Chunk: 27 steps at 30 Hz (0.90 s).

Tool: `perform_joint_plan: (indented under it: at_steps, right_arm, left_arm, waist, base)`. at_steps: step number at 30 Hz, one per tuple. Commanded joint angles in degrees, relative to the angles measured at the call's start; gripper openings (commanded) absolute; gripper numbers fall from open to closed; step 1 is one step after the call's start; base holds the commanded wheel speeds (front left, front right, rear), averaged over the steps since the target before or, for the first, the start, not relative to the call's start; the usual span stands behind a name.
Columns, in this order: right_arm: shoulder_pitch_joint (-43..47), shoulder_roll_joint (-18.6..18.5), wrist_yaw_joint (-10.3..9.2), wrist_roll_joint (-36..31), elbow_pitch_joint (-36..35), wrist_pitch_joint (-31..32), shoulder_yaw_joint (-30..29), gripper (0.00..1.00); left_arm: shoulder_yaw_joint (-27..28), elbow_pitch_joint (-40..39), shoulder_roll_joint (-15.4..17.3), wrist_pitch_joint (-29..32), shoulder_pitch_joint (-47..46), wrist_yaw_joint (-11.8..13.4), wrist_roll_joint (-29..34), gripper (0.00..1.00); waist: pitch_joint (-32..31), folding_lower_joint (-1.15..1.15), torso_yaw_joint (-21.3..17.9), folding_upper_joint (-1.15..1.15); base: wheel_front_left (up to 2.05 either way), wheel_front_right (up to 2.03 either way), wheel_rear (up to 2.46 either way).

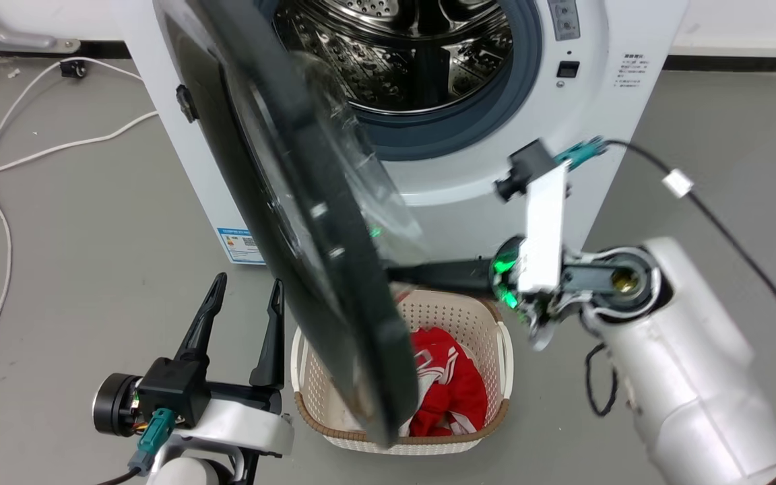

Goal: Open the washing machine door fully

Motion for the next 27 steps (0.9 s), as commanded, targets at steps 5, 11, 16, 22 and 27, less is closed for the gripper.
perform_joint_plan:
  at_steps: [5,11,16,22,27]
  right_arm:
    - [3.32,0.43,0.14,1.89,-3.39,-4.55,4.83,0.00]
    - [5.40,0.37,0.13,0.19,-4.10,-16.48,3.68,0.00]
    - [8.64,0.34,0.13,-2.33,-3.68,-29.81,-1.53,0.00]
    - [15.21,-1.03,0.14,-3.26,-5.17,-41.12,-8.42,0.00]
    - [22.79,-1.37,0.14,-2.52,-8.25,-47.69,-13.39,1.00]
  left_arm:
    - [-0.11,-0.22,-0.03,-0.15,0.81,0.34,-0.30,1.00]
    - [0.13,-0.44,-0.03,-0.15,1.66,0.48,-0.49,1.00]
    - [0.37,-0.31,-0.03,-0.15,1.94,0.60,-0.52,1.00]
    - [1.28,-0.11,-0.03,-0.15,2.33,0.76,-0.19,1.00]
    - [2.05,0.08,-0.04,-0.15,3.04,0.77,-0.04,1.00]
  waist:
    - [-0.45,0.01,0.45,0.00]
    - [-0.86,0.01,0.19,0.00]
    - [-1.21,0.01,-0.39,0.00]
    - [-2.04,0.01,-1.52,0.00]
    - [-2.91,0.01,-2.54,0.00]
  base:
    - [0.00,0.00,0.00]
    - [0.00,0.00,0.00]
    - [0.00,0.00,0.00]
    - [0.00,0.00,0.00]
    - [0.00,0.00,0.00]
